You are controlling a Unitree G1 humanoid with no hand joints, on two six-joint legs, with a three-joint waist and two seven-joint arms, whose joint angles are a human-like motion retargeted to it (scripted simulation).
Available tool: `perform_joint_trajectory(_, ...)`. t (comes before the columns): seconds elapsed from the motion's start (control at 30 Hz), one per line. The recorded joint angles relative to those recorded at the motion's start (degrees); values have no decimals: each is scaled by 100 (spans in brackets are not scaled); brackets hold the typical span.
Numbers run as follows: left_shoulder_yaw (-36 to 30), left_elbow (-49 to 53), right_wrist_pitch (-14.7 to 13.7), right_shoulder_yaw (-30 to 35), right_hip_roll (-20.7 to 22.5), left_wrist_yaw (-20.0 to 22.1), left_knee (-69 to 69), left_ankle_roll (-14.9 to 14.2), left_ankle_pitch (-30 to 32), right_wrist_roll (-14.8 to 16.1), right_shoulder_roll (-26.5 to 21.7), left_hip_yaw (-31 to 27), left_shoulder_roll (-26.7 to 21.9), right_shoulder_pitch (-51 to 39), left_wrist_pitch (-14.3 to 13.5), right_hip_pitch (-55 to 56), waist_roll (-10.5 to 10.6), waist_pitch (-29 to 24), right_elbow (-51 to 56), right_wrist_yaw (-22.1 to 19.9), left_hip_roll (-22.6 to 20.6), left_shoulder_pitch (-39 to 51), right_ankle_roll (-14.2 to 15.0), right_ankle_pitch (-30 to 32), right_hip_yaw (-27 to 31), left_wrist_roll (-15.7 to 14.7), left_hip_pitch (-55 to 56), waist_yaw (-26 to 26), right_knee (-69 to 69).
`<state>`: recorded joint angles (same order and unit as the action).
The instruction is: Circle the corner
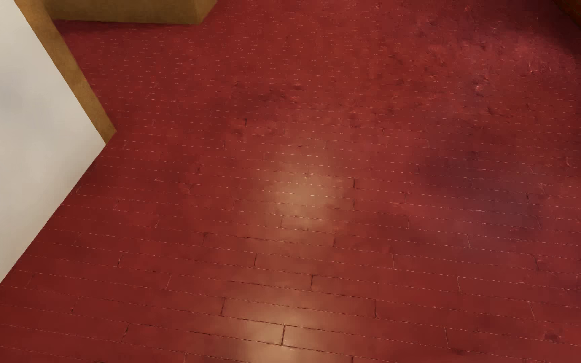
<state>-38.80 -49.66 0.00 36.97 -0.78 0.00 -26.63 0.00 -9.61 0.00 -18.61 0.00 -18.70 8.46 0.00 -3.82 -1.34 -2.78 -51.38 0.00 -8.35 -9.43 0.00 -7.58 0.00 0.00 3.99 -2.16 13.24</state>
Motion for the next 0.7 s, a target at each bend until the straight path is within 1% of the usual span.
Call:
perform_joint_trajectory(0.03,-27,-9,0,-383,-23,0,-80,0,94,0,-15,0,14,37,0,152,-5,21,-73,0,-60,47,0,-137,0,0,145,150,130)
perform_joint_trajectory(0.07,-14,47,0,-547,-32,0,-151,0,51,0,14,0,-8,217,0,-69,-84,102,-51,0,-144,-75,0,-432,0,0,93,-180,-372)
perform_joint_trajectory(0.1,-27,98,0,-422,10,0,-209,0,118,0,-29,0,-30,193,0,233,-17,14,-31,0,-100,-1,0,-1152,0,0,124,26,1524)
perform_joint_trajectory(0.13,-57,189,0,-459,-4,0,-304,0,70,0,-26,0,-45,258,0,497,-23,-43,-33,0,-130,12,0,-1292,0,0,86,12,1914)
perform_joint_trajectory(0.17,98,352,0,-431,-72,0,-214,0,-242,0,-39,0,-74,316,0,892,-74,-129,24,0,-194,0,0,-1244,0,0,-84,-65,2606)
perform_joint_trajectory(0.2,-145,366,0,-551,-161,0,-253,0,-386,0,39,0,-158,373,0,1139,-154,-325,-119,0,-264,104,0,-1090,0,0,-356,-81,3289)
perform_joint_trajectory(0.23,-198,408,0,-484,-158,0,-246,0,-483,0,83,0,-218,382,0,1543,-145,-434,-123,0,-181,219,0,-1019,0,0,-502,-211,3942)
perform_joint_trajectory(0.27,-137,388,0,-510,-180,0,-170,0,-656,0,85,0,-181,542,0,1773,-109,-366,-73,0,-101,253,0,-995,0,0,-650,-548,4047)
perform_joint_trajectory(0.3,-98,342,0,-455,-176,0,-81,0,-811,0,43,0,-146,587,0,2218,1,-316,-98,0,-27,399,0,-961,0,0,-672,-786,3947)
perform_joint_trajectory(0.33,-79,446,0,-384,-218,0,112,0,-999,0,23,0,-148,711,0,2349,-11,-384,-121,0,-9,449,0,-868,0,0,-1032,-905,3542)
perform_joint_trajectory(0.4,34,594,0,-480,-258,0,330,0,-1528,0,-17,0,-168,843,0,2934,32,-369,-221,0,99,603,0,-215,0,0,-1470,-1112,2920)
perform_joint_trajectory(0.43,138,570,0,-579,-269,0,356,0,-1782,0,-13,0,-145,862,0,3160,41,-410,-402,0,128,721,0,25,0,0,-1710,-1168,2631)
perform_joint_trajectory(0.47,177,671,0,-511,-308,0,376,0,-1956,0,-3,0,-196,841,0,3343,27,-419,-519,0,131,766,0,202,0,0,-1918,-1284,2390)
perform_joint_trajectory(0.5,220,597,0,-566,-330,0,370,0,-2038,0,-7,0,-179,847,0,3496,43,-443,-588,0,183,857,0,240,0,0,-2063,-1418,2221)
perform_joint_trajectory(0.53,184,614,0,-568,-354,0,370,0,-2034,0,-4,0,-218,872,0,3582,29,-467,-619,0,214,871,0,146,0,0,-2266,-1491,2243)
perform_joint_trajectory(0.57,225,507,0,-553,-356,0,383,0,-1921,0,-21,0,-174,910,0,3660,47,-457,-612,0,290,832,0,192,0,0,-2438,-1615,2518)
perform_joint_trajectory(0.6,-26,418,0,-479,-330,0,233,0,-1663,0,-72,0,-201,896,0,3788,123,-448,-620,0,405,814,0,176,0,0,-2493,-1769,3013)
perform_joint_trajectory(0.63,-28,197,0,-331,-224,0,-32,0,-1138,0,-82,0,-96,829,0,3825,275,-427,-732,0,595,706,0,35,0,0,-2463,-1840,3382)
perform_joint_trajectory(0.67,-9,280,0,-410,-130,0,-547,0,-384,0,-112,0,-96,808,0,3585,297,-452,-727,0,662,439,0,-191,0,0,-2490,-1810,3670)
perform_joint_trajectory(0.7,7,161,0,-535,-68,0,-1346,0,571,0,-52,0,-39,793,0,3387,263,-343,-725,0,740,232,0,-458,0,0,-2122,-1719,3757)
